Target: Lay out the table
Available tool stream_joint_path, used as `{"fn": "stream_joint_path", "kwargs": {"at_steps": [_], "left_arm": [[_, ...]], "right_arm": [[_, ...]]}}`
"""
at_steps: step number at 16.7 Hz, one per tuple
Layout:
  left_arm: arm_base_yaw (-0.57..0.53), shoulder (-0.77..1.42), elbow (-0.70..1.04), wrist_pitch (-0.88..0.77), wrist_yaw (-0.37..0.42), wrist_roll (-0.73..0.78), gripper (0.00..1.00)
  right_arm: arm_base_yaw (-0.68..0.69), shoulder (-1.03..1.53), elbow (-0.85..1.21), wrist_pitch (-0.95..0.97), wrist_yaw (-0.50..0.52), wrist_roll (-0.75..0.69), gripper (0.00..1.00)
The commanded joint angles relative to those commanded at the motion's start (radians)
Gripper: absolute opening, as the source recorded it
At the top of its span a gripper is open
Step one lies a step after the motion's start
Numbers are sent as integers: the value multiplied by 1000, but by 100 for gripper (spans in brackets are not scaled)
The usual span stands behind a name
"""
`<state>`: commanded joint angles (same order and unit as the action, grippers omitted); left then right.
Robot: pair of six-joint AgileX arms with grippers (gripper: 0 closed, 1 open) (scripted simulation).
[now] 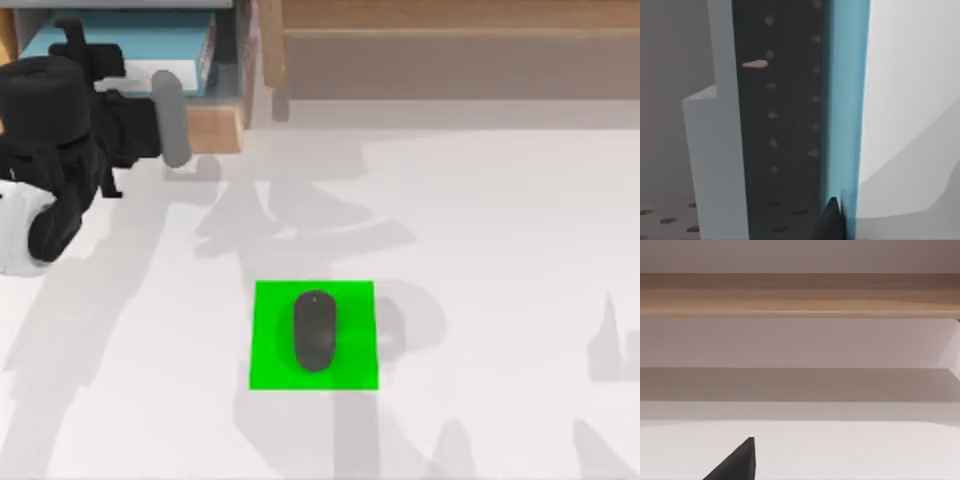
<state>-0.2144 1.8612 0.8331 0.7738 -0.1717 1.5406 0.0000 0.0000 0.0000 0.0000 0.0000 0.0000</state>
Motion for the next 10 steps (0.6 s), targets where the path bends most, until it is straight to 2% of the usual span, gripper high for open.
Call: {"fn": "stream_joint_path", "kwargs": {"at_steps": [5, 10], "left_arm": [[0, 19, 17, -4, 5, 1, 0], [0, 19, 17, -4, 5, 1, 38]], "right_arm": [[0, 0, 0, 0, 0, 0, 100], [0, 0, 0, 0, 0, 0, 100]]}}
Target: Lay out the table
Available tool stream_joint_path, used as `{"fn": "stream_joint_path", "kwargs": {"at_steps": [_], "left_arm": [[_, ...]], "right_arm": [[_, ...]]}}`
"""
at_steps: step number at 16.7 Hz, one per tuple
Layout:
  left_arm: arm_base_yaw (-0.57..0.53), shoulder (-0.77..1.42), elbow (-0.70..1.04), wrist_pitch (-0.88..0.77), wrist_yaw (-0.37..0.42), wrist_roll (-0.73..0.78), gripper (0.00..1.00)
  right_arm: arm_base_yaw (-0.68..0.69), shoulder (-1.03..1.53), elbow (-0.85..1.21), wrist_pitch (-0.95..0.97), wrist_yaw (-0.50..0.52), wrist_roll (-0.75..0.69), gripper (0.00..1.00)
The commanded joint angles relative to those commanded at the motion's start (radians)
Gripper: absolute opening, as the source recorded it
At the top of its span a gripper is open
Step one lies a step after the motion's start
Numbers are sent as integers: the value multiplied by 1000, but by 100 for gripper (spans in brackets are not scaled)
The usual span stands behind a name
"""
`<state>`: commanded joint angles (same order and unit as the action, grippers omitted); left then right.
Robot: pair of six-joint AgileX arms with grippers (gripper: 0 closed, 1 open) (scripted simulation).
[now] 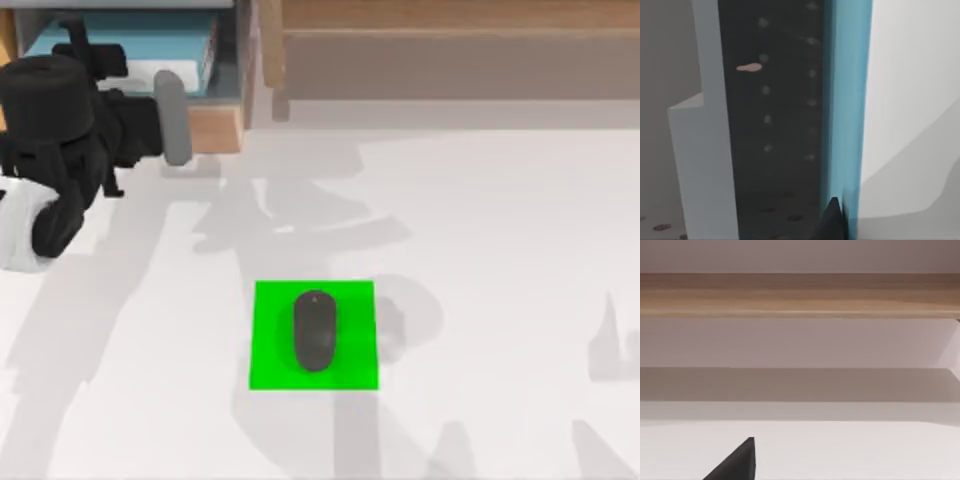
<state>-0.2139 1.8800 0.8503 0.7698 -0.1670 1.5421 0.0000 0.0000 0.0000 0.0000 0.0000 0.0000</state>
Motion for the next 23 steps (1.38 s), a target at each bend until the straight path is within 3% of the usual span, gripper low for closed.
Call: {"fn": "stream_joint_path", "kwargs": {"at_steps": [8, 18, 23], "left_arm": [[0, 0, 0, 0, 0, 0, 98], [-1, -3, -4, 1, -2, 0, 100], [-6, -85, -94, 18, -17, -12, 100]], "right_arm": [[0, 0, 0, 0, 0, 0, 100], [0, 0, 0, 0, 0, 0, 100], [0, 0, 0, 0, 0, 0, 100]]}}
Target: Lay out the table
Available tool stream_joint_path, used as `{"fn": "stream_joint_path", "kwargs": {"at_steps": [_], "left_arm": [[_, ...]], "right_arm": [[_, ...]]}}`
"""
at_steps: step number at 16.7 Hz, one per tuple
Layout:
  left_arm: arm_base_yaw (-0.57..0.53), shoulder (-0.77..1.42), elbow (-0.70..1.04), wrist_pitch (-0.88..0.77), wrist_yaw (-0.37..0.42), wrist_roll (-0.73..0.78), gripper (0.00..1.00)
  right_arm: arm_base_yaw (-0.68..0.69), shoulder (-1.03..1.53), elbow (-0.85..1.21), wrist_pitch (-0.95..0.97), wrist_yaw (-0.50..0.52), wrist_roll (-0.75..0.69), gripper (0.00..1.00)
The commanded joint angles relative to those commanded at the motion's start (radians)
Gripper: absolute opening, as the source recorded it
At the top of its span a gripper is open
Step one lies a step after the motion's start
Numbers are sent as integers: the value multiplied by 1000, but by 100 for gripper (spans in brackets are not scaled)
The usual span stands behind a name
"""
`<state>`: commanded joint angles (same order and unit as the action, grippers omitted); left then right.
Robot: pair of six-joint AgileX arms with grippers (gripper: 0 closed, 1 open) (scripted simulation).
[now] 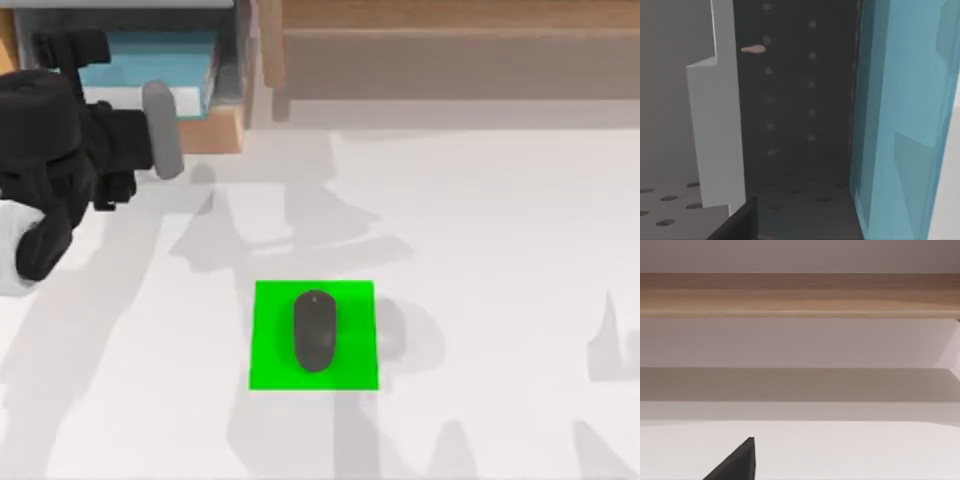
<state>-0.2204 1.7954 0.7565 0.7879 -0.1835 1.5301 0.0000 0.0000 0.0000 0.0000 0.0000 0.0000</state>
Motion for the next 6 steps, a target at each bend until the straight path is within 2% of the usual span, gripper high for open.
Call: {"fn": "stream_joint_path", "kwargs": {"at_steps": [6], "left_arm": [[-25, -69, -113, 34, -14, 4, 100]], "right_arm": [[0, 0, 0, 0, 0, 0, 100]]}}
